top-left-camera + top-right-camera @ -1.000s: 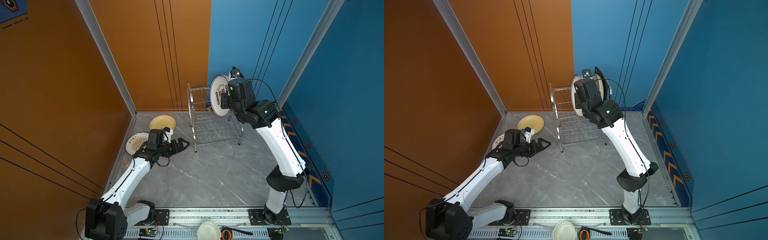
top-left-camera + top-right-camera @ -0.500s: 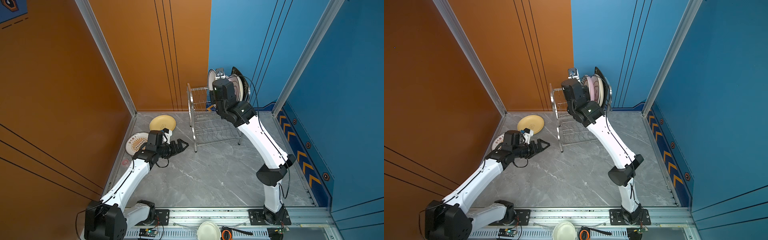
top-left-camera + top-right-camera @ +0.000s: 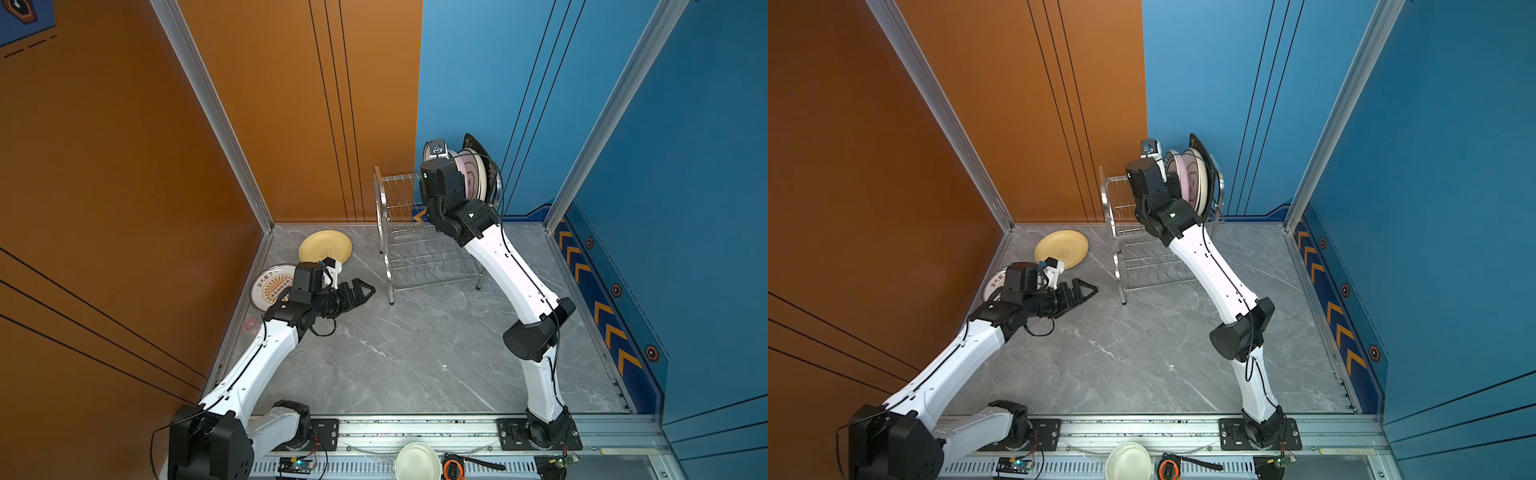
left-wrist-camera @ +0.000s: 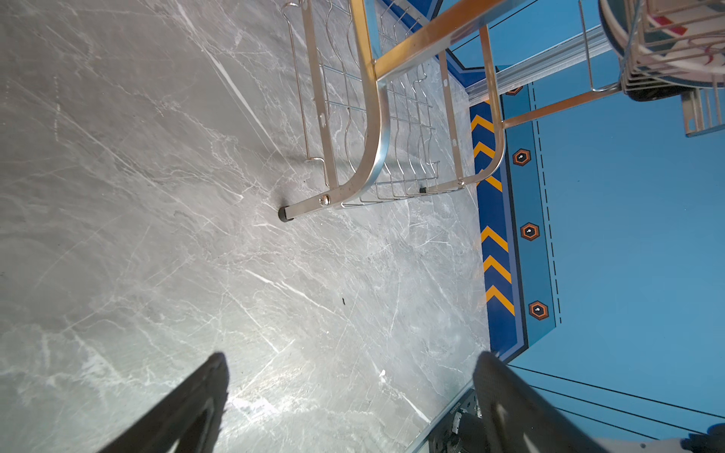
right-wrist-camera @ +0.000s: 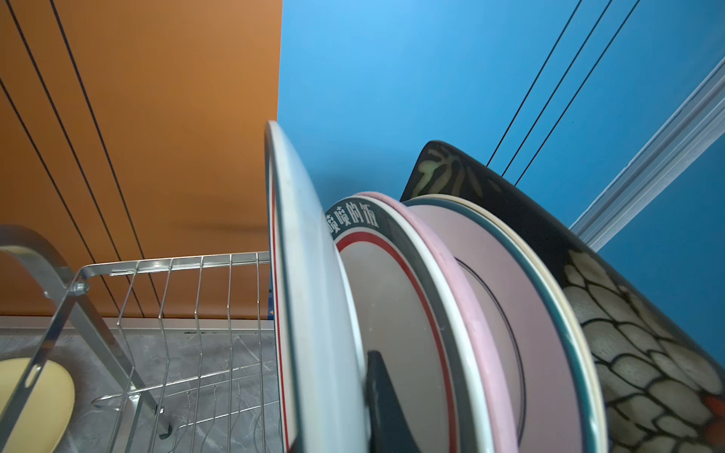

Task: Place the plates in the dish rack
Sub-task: 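Lower the character plate into the rack slot beside the green-rimmed plate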

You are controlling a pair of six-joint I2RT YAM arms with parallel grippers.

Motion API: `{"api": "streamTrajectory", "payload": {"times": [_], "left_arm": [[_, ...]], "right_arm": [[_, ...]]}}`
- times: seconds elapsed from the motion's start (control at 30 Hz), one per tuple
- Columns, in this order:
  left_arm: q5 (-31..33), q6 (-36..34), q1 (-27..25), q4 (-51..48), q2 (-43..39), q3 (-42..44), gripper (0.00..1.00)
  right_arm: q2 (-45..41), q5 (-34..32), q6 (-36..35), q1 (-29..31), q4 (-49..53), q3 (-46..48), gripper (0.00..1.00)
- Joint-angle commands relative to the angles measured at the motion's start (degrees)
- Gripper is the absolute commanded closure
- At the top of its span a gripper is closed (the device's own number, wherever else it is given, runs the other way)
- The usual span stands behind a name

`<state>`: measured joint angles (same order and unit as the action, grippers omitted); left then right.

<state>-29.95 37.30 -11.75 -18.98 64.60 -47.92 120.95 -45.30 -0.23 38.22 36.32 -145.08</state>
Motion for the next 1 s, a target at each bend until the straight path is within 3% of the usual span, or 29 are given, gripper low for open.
{"api": "streamTrajectory", "payload": {"times": [0.0, 0.4, 0.97], "left_arm": [[0.9, -0.4, 0.6, -0.5, -0.9, 0.9, 0.02], [0.6, -0.4, 1.1, -0.5, -1.4, 1.4, 0.02], [0.8, -0.2, 1.3, -0.5, -2.1, 1.9, 0.02]], "right_arm": [[0.5, -1.7, 0.2, -0.1, -3.3, -1.6, 1.0], [2.1, -0.8, 2.8, -0.7, -1.3, -1.6, 1.0], [0.3, -0.7, 3.2, -0.9, 0.0, 0.6, 0.79]]}}
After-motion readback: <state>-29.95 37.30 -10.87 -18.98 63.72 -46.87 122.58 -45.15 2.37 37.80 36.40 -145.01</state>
